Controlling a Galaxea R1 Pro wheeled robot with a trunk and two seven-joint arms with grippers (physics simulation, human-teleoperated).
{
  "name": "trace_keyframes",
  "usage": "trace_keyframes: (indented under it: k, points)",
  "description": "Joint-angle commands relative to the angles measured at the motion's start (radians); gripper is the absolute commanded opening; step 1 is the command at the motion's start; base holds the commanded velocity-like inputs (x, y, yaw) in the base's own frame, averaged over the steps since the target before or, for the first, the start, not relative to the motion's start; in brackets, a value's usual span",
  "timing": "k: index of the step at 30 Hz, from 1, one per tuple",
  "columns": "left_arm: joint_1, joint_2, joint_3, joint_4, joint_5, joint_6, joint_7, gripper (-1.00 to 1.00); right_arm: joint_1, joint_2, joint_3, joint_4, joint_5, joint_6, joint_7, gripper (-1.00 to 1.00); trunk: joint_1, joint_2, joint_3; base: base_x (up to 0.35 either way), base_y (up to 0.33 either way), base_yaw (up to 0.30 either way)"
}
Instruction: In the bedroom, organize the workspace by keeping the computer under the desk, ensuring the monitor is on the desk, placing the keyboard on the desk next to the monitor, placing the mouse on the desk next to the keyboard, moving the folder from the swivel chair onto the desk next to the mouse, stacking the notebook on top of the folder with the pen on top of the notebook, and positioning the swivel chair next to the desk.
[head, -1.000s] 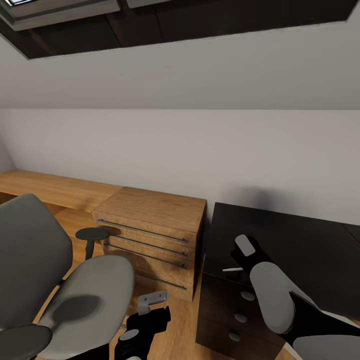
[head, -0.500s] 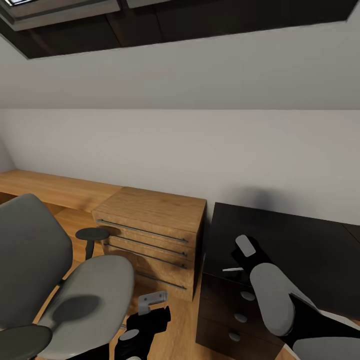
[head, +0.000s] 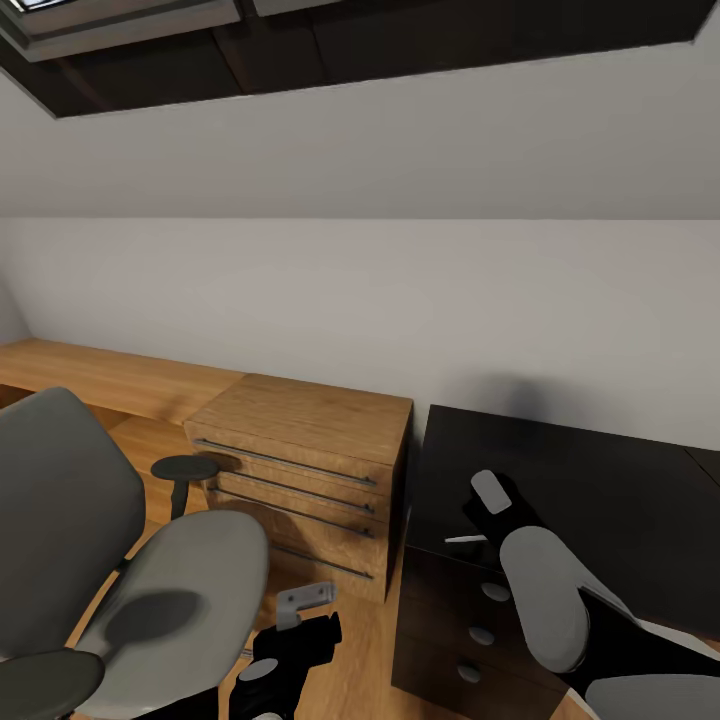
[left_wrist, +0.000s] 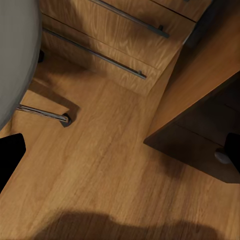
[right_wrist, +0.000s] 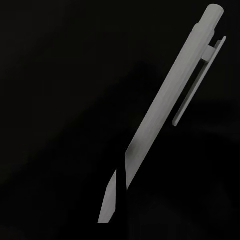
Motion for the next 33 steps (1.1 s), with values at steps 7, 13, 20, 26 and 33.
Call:
trace_keyframes:
  k: [7, 13, 20, 26, 33]
  points:
    - [-0.002, 0.001, -0.001, -0.001, 0.002, 0.002, 0.004, 1.00, 0.005, 0.000, -0.006, 0.030, -0.010, -0.004, 0.002, -1.00, 0.000, 0.000, -0.001, 0.000, 0.000, 0.000]
    - [-0.002, 0.001, -0.001, -0.001, 0.002, 0.002, 0.004, 1.00, 0.005, 0.000, -0.006, 0.029, -0.010, -0.005, 0.002, -1.00, 0.000, 0.000, -0.001, 0.000, 0.000, 0.000]
    - [-0.002, 0.001, -0.001, -0.001, 0.002, 0.002, 0.004, 1.00, 0.005, 0.000, -0.006, 0.029, -0.010, -0.006, 0.002, -1.00, -0.011, 0.021, 0.008, 0.000, 0.000, 0.000]
    - [-0.002, 0.001, -0.001, -0.001, 0.002, 0.002, 0.004, 1.00, 0.005, 0.000, -0.006, 0.029, -0.010, -0.006, 0.002, -1.00, -0.011, 0.021, 0.008, 0.000, 0.000, 0.000]
    - [-0.002, 0.001, -0.001, -0.001, 0.002, 0.002, 0.004, 1.00, 0.005, 0.000, -0.006, 0.029, -0.010, -0.005, 0.002, -1.00, -0.011, 0.021, 0.008, 0.000, 0.000, 0.000]
